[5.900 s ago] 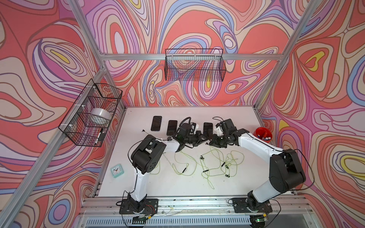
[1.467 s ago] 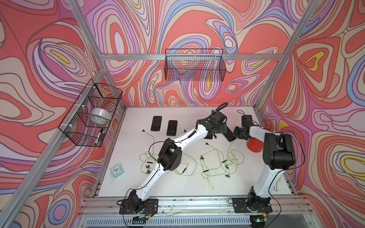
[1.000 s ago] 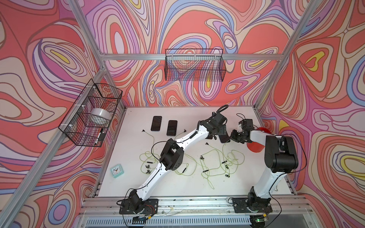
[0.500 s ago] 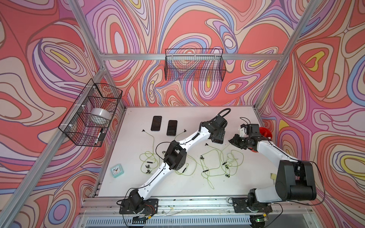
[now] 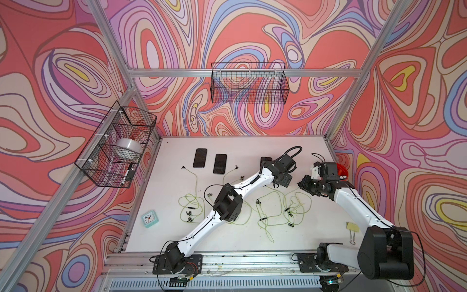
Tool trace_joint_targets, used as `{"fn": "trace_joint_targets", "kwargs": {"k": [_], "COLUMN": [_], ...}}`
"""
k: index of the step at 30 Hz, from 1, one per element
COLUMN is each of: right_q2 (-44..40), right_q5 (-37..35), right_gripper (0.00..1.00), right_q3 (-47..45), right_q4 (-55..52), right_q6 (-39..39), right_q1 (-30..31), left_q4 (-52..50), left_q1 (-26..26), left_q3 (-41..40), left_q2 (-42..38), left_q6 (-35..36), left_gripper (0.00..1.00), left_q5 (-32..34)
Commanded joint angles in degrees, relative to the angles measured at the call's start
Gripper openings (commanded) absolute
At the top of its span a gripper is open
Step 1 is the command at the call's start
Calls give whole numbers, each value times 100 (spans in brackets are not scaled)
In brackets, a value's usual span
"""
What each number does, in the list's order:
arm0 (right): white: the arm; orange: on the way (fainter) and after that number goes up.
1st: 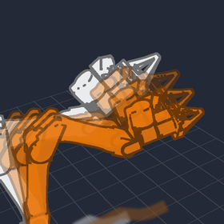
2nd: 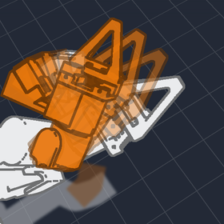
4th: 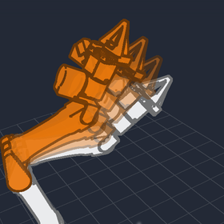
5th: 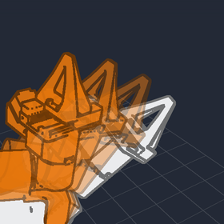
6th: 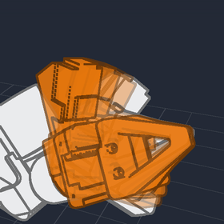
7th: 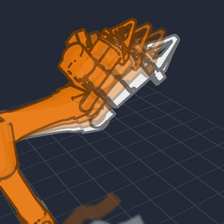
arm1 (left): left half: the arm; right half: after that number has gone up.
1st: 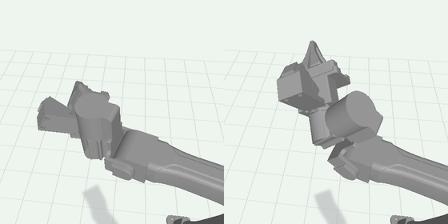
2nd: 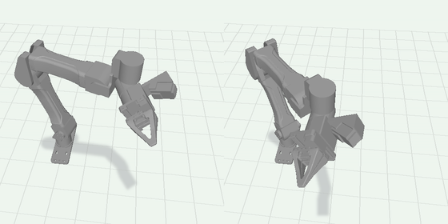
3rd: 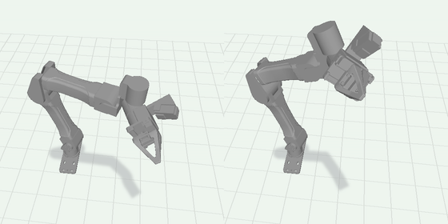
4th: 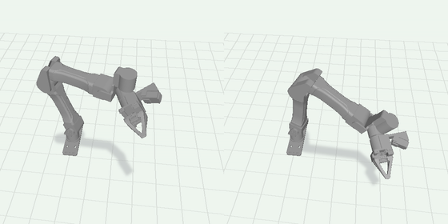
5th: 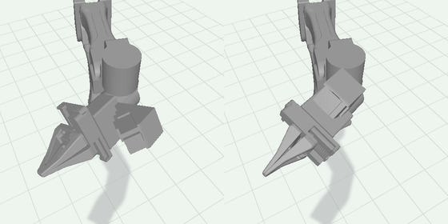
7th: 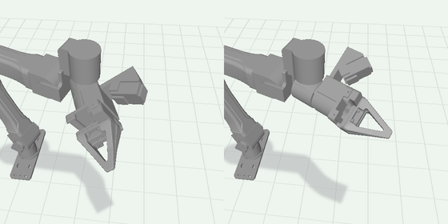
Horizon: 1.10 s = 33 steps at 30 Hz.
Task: Plug wired earphones into phones
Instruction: Adjust the phone at the center of the board, then move the phone to the center of the board.
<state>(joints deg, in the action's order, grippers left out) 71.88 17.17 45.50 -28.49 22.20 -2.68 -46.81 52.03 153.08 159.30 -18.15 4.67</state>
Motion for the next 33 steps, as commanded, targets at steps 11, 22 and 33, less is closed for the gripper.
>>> {"fn": "trace_joint_targets", "kwargs": {"k": [11,22,33], "right_q2": [-236,-326,-466], "right_q5": [-336,-407,-330], "right_gripper": [0,1,2], "right_q3": [16,18,-32], "right_q4": [-356,-551,-588], "right_q6": [-17,-148,-46], "right_q1": [-15,-16,-16], "left_q4": [-655,-985,-1579], "left_q1": [-31,-54,-211], "left_q3": [10,-1824,266], "left_q2": [317,-1084,-16], "left_q6": [200,768,1514], "left_gripper": [69,71,89], "left_q5": [219,196,-311]}}
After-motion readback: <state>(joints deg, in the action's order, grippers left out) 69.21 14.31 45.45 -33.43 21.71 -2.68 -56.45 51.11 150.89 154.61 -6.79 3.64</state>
